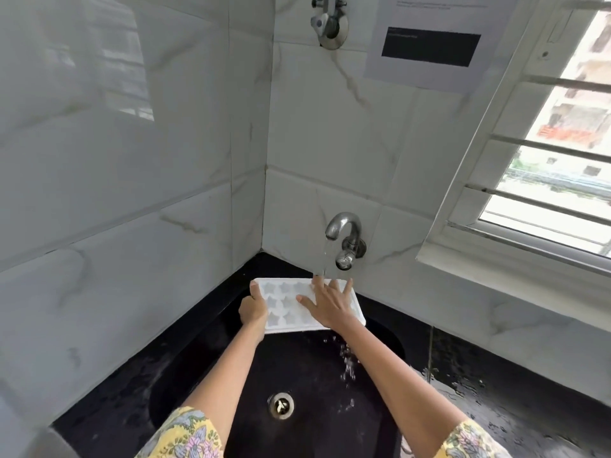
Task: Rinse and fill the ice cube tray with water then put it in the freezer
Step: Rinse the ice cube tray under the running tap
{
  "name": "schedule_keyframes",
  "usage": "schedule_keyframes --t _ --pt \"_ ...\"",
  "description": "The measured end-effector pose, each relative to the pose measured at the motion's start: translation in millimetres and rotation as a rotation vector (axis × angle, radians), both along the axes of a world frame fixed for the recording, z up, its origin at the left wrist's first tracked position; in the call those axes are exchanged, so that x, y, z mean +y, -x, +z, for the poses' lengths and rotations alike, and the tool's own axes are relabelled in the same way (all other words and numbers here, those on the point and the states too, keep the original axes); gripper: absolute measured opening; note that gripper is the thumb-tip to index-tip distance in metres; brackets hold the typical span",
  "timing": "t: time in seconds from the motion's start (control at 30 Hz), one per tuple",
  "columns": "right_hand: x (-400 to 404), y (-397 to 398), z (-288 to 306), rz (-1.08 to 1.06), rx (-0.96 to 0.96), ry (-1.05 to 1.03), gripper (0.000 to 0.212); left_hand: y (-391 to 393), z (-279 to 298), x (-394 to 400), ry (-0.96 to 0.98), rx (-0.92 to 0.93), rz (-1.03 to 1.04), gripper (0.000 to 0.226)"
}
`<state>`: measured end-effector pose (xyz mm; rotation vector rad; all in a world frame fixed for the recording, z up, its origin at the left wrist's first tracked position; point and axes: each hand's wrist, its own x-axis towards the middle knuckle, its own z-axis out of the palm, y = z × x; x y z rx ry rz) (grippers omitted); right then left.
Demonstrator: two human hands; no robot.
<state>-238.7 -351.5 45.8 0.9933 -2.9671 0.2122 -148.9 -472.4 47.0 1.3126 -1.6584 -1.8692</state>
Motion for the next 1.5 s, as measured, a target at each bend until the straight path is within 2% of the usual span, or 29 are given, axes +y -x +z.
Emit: schedule_keyframes --t 0.17,0.27,0.4,0.5,0.6,0.67,0.73,0.83,0.93,1.1,1.23,1.37,1.5 --pt "-6 -7 7 0.021 -0.008 0.093 0.065 1 7 -1 -0.009 0.019 0.031 0.067" --pt "-7 -8 10 -0.059 0.056 0.032 0.065 1 9 0 0.006 0.018 0.012 0.067" --pt "-12 -10 7 0.003 -0.037 0.143 0.066 2 11 -1 0.013 0.023 0.053 0.066" --pt "-7 -7 5 -0.017 0.015 0.121 0.06 -1 12 -5 0.006 0.024 0.038 0.066" --pt "-10 -10 2 -0.018 -0.053 0.136 0.063 -2 9 -4 -0.009 0.03 0.04 0.066" --pt "-7 -12 1 0.018 -0.113 0.242 0.056 -3 7 -5 -0.008 0.029 0.054 0.066" --pt "0 -10 1 -0.067 -0.055 0.317 0.043 -5 7 -8 -0.016 0.037 0.061 0.066" --pt "3 -6 2 -0.252 0.008 0.171 0.043 -7 8 -10 -0.025 0.057 0.053 0.067" --pt "1 -1 3 -0.232 -0.108 0.179 0.047 -10 10 -10 -0.021 0.061 0.056 0.066" --pt "5 5 6 -0.226 -0.011 0.058 0.051 -15 12 -11 -0.005 0.055 0.04 0.067" --pt "-4 -1 8 -0.219 -0.043 0.118 0.048 -16 9 -13 -0.011 0.056 0.079 0.065" --pt "-10 -4 11 -0.276 -0.039 0.077 0.05 -16 10 -11 0.003 0.041 0.066 0.063" --pt "-3 1 4 -0.167 -0.002 0.153 0.045 -18 10 -17 0.025 0.034 0.072 0.063"
